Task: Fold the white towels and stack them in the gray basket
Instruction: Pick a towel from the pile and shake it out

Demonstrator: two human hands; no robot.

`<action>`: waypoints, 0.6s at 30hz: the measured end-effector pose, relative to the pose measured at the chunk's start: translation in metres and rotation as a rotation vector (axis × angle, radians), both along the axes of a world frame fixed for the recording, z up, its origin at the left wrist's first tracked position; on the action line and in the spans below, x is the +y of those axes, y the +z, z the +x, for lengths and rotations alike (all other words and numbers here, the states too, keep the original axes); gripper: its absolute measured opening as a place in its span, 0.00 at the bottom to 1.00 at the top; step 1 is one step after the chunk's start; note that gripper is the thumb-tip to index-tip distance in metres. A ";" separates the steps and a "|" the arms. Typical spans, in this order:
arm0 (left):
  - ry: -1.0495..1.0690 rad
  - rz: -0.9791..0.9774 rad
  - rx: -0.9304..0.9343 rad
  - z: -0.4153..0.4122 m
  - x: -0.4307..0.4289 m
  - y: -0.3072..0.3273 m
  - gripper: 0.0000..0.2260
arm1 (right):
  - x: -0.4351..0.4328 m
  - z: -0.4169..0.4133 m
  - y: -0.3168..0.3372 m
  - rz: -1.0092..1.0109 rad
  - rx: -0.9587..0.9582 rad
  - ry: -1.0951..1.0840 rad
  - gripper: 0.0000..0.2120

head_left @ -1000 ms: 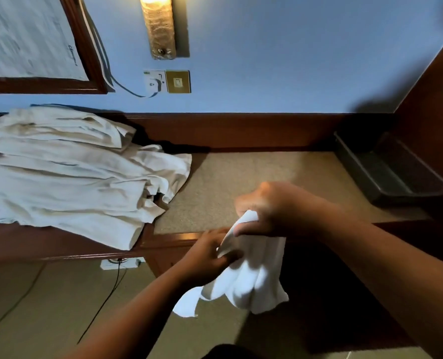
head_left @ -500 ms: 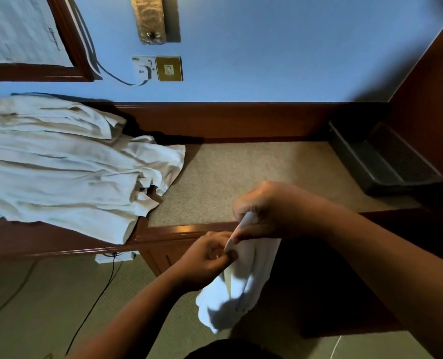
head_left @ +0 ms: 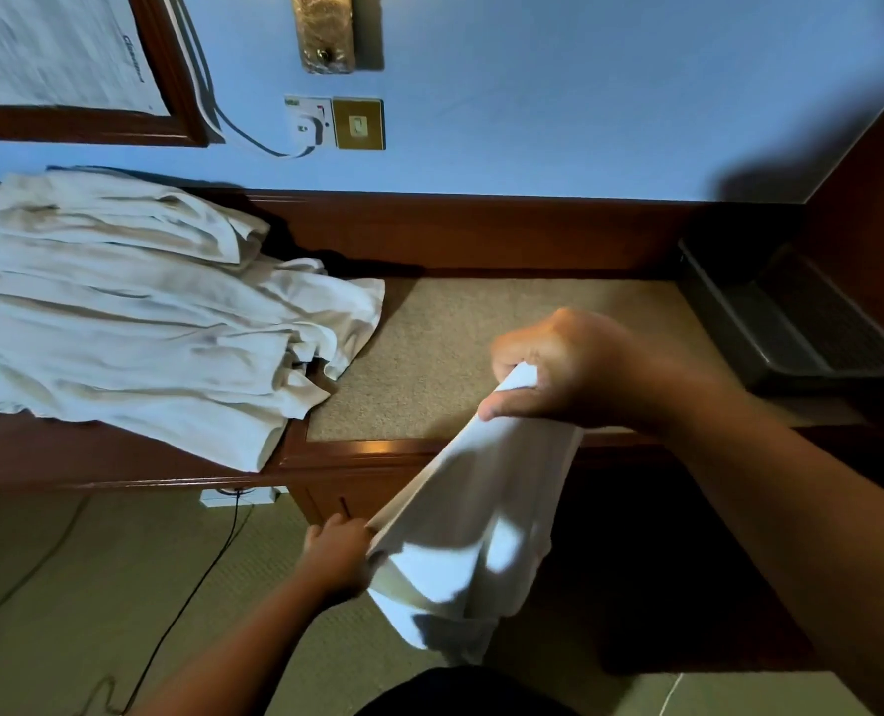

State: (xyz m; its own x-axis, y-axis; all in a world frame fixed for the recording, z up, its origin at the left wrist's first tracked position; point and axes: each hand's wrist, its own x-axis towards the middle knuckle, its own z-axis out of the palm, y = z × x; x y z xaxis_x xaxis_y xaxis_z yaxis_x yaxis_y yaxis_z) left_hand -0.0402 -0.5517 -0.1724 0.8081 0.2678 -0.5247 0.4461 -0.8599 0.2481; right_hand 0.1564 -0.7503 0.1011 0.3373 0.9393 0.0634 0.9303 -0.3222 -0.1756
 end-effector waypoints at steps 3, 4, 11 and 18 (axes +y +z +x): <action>0.112 0.167 0.037 -0.014 0.030 -0.008 0.15 | -0.012 0.015 -0.003 -0.028 -0.041 -0.117 0.24; 0.141 0.222 0.048 -0.019 0.039 -0.006 0.15 | -0.016 0.020 -0.007 -0.030 -0.049 -0.143 0.24; 0.520 0.378 0.230 -0.045 0.100 0.000 0.17 | -0.035 0.028 -0.017 0.105 0.067 -0.215 0.19; 0.247 -0.254 -0.462 0.023 0.051 0.051 0.22 | -0.004 0.013 -0.028 0.055 -0.076 0.072 0.22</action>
